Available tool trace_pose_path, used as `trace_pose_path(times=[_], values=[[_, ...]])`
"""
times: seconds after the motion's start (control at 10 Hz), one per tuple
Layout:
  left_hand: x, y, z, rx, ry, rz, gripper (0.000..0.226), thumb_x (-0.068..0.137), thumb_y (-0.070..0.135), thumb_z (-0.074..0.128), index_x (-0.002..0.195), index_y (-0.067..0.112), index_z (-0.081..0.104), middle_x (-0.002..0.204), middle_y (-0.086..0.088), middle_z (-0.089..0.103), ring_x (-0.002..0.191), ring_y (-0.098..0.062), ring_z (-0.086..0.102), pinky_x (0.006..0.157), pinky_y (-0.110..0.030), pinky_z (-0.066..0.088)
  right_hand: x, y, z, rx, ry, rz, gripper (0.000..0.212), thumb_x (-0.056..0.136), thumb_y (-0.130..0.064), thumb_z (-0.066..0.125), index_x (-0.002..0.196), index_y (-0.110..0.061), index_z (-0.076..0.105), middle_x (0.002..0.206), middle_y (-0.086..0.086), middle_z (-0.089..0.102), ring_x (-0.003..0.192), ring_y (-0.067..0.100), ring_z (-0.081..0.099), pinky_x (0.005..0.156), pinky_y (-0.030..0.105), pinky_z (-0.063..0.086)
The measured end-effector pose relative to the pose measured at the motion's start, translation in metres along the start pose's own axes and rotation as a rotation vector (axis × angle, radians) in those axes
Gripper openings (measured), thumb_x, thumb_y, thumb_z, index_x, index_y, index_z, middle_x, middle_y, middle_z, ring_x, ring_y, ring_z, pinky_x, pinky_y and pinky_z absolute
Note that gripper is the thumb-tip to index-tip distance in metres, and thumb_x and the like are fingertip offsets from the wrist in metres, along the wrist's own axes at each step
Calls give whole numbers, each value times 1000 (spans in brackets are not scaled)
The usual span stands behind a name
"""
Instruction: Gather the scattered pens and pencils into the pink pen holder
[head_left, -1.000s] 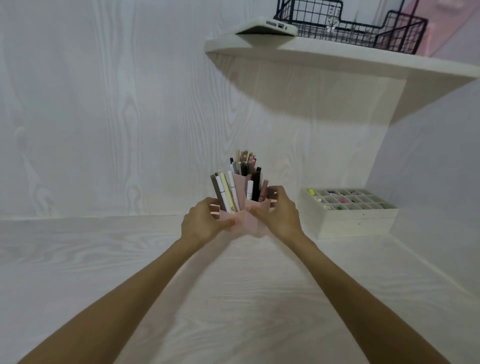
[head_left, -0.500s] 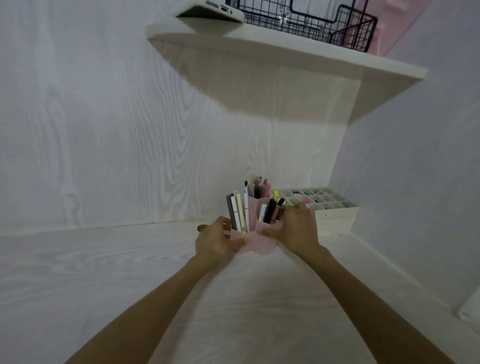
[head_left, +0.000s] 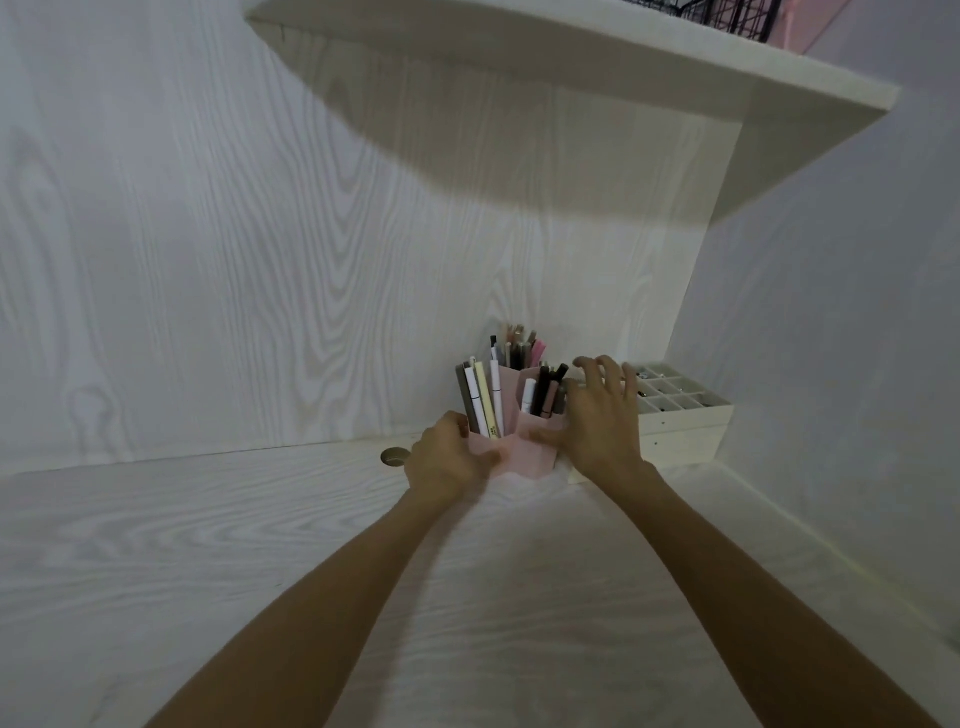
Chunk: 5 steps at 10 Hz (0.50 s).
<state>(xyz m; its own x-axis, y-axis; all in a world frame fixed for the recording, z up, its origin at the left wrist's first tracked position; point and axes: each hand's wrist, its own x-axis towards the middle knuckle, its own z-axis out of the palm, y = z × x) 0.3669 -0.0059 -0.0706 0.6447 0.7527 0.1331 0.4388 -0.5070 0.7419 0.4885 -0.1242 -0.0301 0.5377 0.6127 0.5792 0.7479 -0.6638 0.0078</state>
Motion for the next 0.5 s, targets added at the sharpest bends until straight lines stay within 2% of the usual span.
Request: trace_pose_path(times=[0.3, 0.4, 0.5], values=[[14, -7, 1, -82, -74, -40, 64, 72, 42, 78, 121, 16, 47, 117, -6, 62, 103, -25, 60, 88, -41, 52, 2, -4, 9, -4, -51, 106, 93, 60, -70, 69, 127, -12, 42, 134, 8, 44, 131, 26, 33, 114, 43, 17], [9, -5, -4, -68, -115, -61, 82, 69, 50, 77, 132, 14, 40, 131, -8, 54, 116, -27, 53, 97, -42, 47, -1, -11, -2, 22, -105, 139, 101, 62, -72, 66, 135, -9, 33, 141, 11, 38, 136, 26, 28, 116, 44, 15], [-5, -1, -13, 57, -21, 15, 97, 74, 58, 69, 146, 8, 26, 152, -10, 29, 140, -28, 26, 110, -41, 29, -13, -12, -15, 203, -138, 122, 110, 73, -73, 53, 148, -10, 4, 157, 11, 11, 145, 26, 7, 119, 45, 4]])
